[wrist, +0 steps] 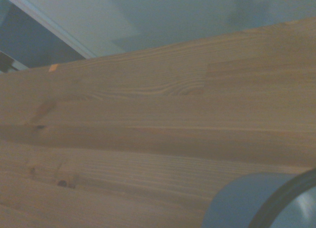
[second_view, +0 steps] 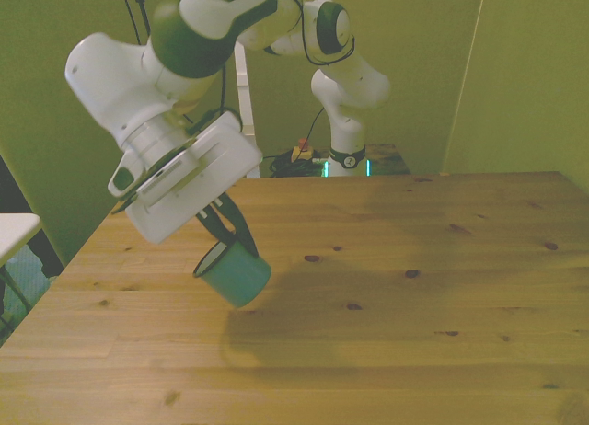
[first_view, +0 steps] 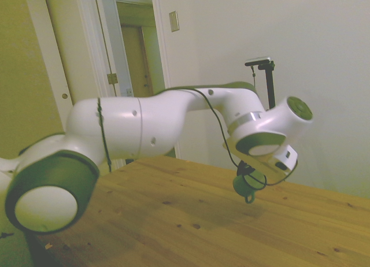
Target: Flip the mug upright
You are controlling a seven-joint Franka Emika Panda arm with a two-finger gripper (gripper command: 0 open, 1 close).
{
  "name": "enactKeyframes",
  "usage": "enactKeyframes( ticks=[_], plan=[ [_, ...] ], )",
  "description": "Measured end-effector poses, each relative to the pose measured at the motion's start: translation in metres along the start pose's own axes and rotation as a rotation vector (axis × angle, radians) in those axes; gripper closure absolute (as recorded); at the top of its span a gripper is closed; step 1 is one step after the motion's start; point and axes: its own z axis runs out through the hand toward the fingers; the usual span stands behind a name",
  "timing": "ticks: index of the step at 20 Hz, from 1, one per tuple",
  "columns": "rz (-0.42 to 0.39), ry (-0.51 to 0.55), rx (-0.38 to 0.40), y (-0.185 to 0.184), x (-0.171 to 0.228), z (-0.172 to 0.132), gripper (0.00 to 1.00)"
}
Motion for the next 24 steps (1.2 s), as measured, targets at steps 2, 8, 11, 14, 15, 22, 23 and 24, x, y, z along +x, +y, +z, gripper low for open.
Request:
enactKeyframes(
  ticks=[2,8,11,14,15,22,23,24],
  plan=[
    [-0.044,0.033,-0.071,-0.018,-0.018,0.0,1.0],
    [-0.158,0.112,-0.3,-0.039,-0.069,0.034,1.0],
    [-0.195,0.124,-0.375,-0.032,-0.096,0.062,1.0],
    [-0.214,0.143,-0.433,-0.008,-0.122,0.082,1.0],
    [-0.216,0.14,-0.449,0.001,-0.129,0.088,1.0],
    [-0.205,0.142,-0.488,0.013,-0.138,0.098,0.0],
    [-0.199,0.144,-0.491,0.013,-0.138,0.098,0.0],
    [-0.194,0.146,-0.491,0.013,-0.138,0.098,0.0]
  ],
)
